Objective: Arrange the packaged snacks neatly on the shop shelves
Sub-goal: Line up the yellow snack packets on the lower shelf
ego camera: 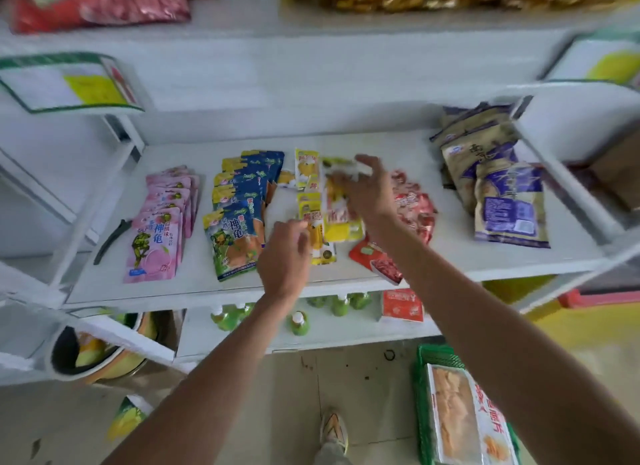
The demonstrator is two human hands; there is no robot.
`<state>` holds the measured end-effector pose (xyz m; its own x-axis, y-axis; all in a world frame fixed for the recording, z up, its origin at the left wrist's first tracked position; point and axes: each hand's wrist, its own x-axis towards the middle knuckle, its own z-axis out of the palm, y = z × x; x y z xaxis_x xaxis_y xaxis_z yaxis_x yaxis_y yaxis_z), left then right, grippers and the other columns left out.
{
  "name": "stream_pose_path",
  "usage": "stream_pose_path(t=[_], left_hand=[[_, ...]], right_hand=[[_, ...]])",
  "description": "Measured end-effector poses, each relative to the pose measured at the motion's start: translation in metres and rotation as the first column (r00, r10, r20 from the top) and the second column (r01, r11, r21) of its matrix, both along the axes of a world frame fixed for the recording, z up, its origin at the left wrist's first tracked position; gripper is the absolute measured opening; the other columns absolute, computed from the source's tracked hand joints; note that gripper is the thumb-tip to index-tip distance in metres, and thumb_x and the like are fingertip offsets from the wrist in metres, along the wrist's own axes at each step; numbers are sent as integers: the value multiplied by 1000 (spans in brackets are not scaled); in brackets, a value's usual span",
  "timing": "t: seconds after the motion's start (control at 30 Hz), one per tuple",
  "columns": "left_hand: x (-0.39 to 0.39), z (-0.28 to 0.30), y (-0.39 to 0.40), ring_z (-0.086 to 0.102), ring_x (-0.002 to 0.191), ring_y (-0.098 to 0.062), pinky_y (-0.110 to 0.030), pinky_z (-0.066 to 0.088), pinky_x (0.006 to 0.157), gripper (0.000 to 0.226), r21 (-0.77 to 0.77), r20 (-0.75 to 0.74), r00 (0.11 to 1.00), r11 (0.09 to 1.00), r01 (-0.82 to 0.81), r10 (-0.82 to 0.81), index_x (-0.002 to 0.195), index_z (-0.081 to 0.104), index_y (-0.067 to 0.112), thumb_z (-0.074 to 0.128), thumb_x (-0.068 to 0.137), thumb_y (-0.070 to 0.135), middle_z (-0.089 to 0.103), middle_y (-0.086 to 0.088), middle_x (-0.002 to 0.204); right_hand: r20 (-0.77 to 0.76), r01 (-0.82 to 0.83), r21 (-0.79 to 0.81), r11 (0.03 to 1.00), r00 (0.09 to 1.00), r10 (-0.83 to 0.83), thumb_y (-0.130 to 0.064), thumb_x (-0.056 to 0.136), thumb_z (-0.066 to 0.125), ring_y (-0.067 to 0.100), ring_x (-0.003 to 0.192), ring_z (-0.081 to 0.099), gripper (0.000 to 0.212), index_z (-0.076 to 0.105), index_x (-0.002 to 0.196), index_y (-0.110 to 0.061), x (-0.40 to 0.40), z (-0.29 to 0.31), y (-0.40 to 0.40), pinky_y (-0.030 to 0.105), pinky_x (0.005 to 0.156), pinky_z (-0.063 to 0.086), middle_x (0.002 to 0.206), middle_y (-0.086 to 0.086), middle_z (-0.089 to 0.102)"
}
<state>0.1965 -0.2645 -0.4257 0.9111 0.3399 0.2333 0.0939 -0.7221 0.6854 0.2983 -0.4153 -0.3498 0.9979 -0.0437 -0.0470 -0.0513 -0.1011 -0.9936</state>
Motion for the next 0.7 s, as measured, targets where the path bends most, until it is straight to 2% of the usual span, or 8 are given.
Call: stream_pose_path(t=[0.03, 0.13, 0.2, 0.3, 0.4, 0.47, 0.53, 0.7], left_hand=[[-5, 16, -1, 68, 78, -9, -33, 60, 61, 30, -193, -8, 1000, 981, 12, -14, 115, 70, 31, 46, 105, 47, 71, 8, 107], [-47, 75, -4, 62, 78, -13, -24, 53, 67, 24, -758, -100, 991, 653, -17, -91, 104, 70, 20, 56, 106, 39, 68, 1, 93], [-88, 102, -2, 63, 83, -16, -27, 53, 72, 19, -784, -95, 989, 620, -4, -114, 108, 69, 23, 60, 104, 40, 66, -1, 93], [-149, 121, 4, 69, 84, -20, -30, 52, 74, 13, -757, -34, 995, 653, 32, -89, 89, 75, 22, 68, 99, 27, 74, -3, 89], [-202, 135, 10, 64, 81, -22, -35, 48, 77, 17, -737, -44, 998, 675, 1, -50, 79, 74, 16, 71, 94, 24, 72, -11, 87], [-228, 147, 13, 63, 83, -24, -37, 47, 79, 18, -763, -36, 999, 647, -2, -40, 75, 75, 22, 73, 91, 30, 69, -10, 85], [-249, 159, 16, 68, 92, -23, -39, 50, 87, 15, -792, -19, 998, 611, 21, -59, 77, 76, 27, 75, 90, 34, 73, 1, 89], [-288, 184, 14, 77, 94, -21, -37, 58, 89, 19, -723, 35, 973, 667, 181, -226, 101, 79, 14, 79, 92, 31, 81, -6, 100]], right_hand=[[20, -26, -42, 999, 999, 27, -13, 90, 83, 1, 51, 61, 64, 47, 143, -14, -24, 5, -3, 21, 43, 46, 91, 3, 73], [71, -122, -89, 989, 989, 128, -14, 92, 80, -2, 46, 56, 70, 40, 149, -17, -104, 19, -4, 17, 42, 41, 97, 11, 74], [76, -194, -104, 976, 976, 202, -18, 93, 80, 3, 53, 63, 72, 37, 151, -21, -156, 26, 1, 21, 45, 47, 103, 14, 77], [106, -215, -151, 965, 967, 232, -46, 84, 84, 21, 95, 75, 86, 33, 152, -35, -231, 33, 12, 35, 70, 63, 123, 12, 73], [39, -227, -90, 970, 972, 231, -38, 90, 82, 27, 113, 70, 79, 37, 153, -25, -296, 46, 18, 24, 68, 60, 130, 11, 69], [-10, -250, -83, 965, 968, 250, -31, 94, 79, 15, 98, 72, 48, 57, 134, -18, -330, 49, 16, 29, 73, 60, 109, -1, 74], [-9, -280, -126, 952, 960, 281, -27, 96, 76, 2, 65, 61, 11, 68, 92, -20, -357, 48, 9, 26, 67, 52, 71, -18, 67], [30, -275, -99, 956, 960, 279, -28, 97, 75, 4, 54, 47, 28, 63, 75, -17, -404, 64, 3, 16, 57, 40, 57, -15, 51]])
